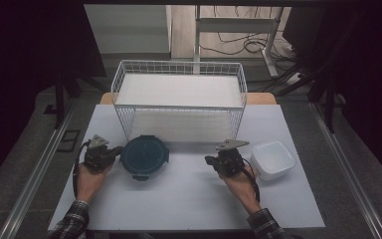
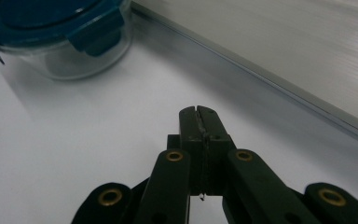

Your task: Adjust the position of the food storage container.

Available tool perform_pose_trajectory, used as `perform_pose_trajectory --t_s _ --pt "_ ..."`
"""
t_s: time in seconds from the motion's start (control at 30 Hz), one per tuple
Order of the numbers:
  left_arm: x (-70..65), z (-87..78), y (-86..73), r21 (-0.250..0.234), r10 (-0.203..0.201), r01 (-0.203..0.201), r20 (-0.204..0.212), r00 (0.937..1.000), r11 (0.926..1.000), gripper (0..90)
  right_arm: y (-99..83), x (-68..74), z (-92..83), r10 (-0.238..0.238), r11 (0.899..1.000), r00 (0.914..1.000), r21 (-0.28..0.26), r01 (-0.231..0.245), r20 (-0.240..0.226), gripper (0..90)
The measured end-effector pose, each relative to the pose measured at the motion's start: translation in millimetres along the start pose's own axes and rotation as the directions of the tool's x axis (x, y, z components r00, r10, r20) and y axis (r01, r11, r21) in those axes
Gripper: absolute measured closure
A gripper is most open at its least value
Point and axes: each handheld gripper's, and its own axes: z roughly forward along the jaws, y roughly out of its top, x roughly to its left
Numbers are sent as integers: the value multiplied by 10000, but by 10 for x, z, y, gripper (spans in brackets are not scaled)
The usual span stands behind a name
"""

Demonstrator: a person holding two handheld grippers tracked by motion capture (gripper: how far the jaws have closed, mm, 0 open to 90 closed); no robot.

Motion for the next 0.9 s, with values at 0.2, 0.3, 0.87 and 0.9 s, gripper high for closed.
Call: perform_pose_trajectory --t_s 0.2,0.3,0.87,0.9 --pt "-214 54 55 217 476 -491 620 9969 9986 900 19 29 78 13 10000 9999 32 -12 -121 893" --pt "-387 86 85 333 785 -820 956 9923 9961 900 15 53 88 56 10000 9999 17 -56 -104 893" --pt "-817 251 199 338 1197 -1271 1696 9782 9913 900 162 -114 271 307 9988 9991 -389 -296 290 893" --pt "-817 251 199 338 1197 -1271 1696 9782 9913 899 162 -114 271 307 9988 9991 -389 -296 290 893"
